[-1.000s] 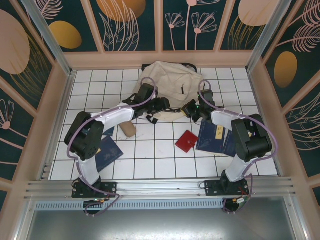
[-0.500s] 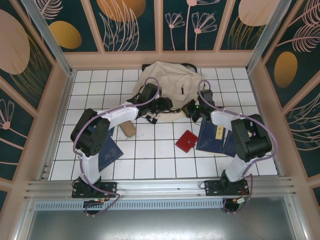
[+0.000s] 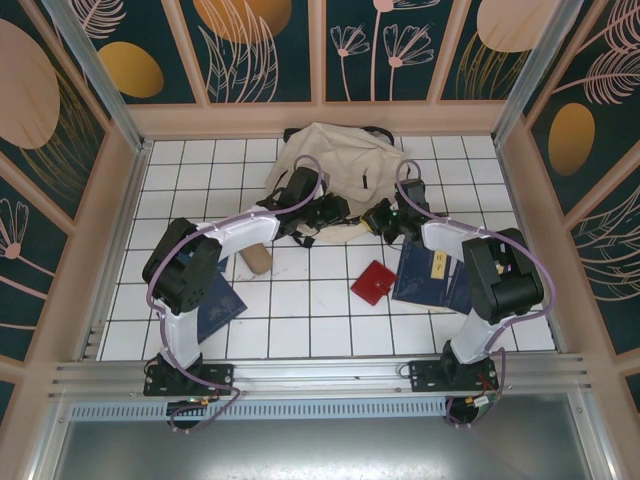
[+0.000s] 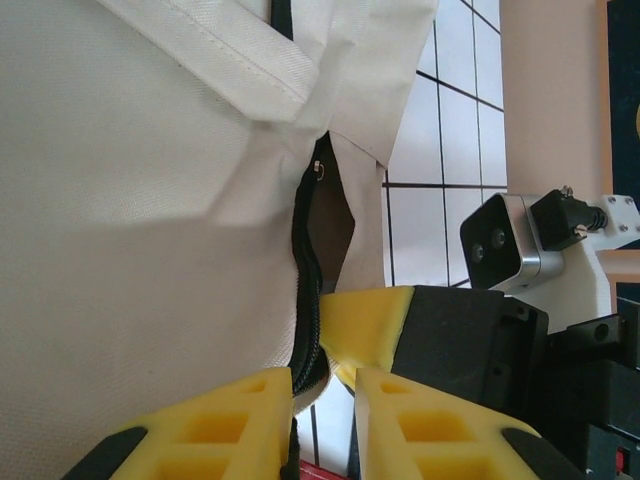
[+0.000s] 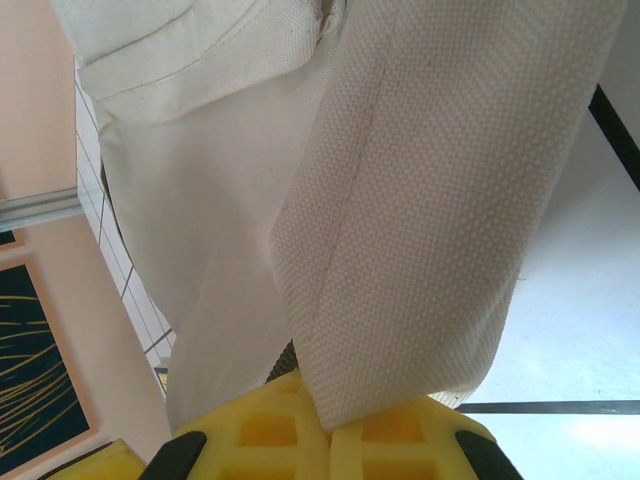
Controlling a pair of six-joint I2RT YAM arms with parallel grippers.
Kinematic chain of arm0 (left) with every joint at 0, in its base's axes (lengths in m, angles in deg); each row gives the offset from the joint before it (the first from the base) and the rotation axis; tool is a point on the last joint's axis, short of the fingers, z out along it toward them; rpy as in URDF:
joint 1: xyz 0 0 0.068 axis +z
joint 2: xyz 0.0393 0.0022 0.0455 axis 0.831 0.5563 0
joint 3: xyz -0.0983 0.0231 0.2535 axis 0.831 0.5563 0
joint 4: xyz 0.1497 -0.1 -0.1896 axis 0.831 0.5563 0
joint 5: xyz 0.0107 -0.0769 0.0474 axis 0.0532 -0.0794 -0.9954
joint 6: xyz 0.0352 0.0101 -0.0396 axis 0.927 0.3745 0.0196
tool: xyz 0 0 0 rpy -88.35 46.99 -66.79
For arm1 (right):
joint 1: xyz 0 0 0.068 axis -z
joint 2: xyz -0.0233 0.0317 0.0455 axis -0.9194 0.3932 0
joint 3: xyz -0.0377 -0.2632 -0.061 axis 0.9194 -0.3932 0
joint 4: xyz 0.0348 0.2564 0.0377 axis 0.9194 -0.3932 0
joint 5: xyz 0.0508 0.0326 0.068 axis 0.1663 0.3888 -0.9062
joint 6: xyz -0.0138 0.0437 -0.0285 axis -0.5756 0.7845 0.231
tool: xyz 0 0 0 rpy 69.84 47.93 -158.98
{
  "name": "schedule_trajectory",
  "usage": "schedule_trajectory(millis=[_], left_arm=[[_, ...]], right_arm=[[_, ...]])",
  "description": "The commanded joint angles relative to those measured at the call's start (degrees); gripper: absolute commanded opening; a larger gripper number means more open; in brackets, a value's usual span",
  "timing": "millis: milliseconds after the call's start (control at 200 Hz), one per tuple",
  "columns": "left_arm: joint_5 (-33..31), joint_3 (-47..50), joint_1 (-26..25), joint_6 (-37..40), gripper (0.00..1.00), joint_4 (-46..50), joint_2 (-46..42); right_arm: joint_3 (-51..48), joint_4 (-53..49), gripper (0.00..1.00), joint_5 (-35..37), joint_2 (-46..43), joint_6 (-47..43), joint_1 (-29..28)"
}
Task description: Pack books, pencil case, and school supplies into a backpack
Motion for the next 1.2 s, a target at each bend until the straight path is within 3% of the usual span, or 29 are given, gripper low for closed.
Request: schedule_trajectory(millis=[0,120,180,325,545,841,1026,1191], left_arm=[[0.6,0.8,-0.3,-1.0,0.21,-2.2,1.5],[0.1,0.9,-0.4,-0.7,0.11,-2.0,1.4],[-0.6,0.9,-0.4,-0.1,0.0,-1.6,1.2],[-5.4,0.7,-0.4,4.5,0.0,2.3,0.0],[-21.6,2.2,-0.4,15.3,0.0,12.6,-5.7],[-35.9,5.3,1.5,19.8,0.0,20.0,-10.6],[-33.9,7.5,2.5,20.5,0.0,18.4,-14.4],[-19.9,11.6,2.5,19.7,0.0,6.7,-17.9]], right_arm=[[-0.2,1.7,0.0,-1.3,-0.4,0.7,-0.6],[-0.3,1.6,0.0,-1.2,-0.5,0.8,-0.6],[-0.3,1.6,0.0,-1.2,-0.5,0.8,-0.6],[-0.4,0.1,0.0,-0.7,-0.9,0.1,-0.3],[-1.7,-3.6,0.0,0.2,-2.4,-2.3,2.8],[-4.4,-6.0,0.0,1.7,-5.1,-4.8,8.1],[-4.4,-3.8,0.0,-1.2,-4.7,-4.3,8.6],[-4.0,0.7,0.0,-7.7,-2.6,-2.7,6.1]])
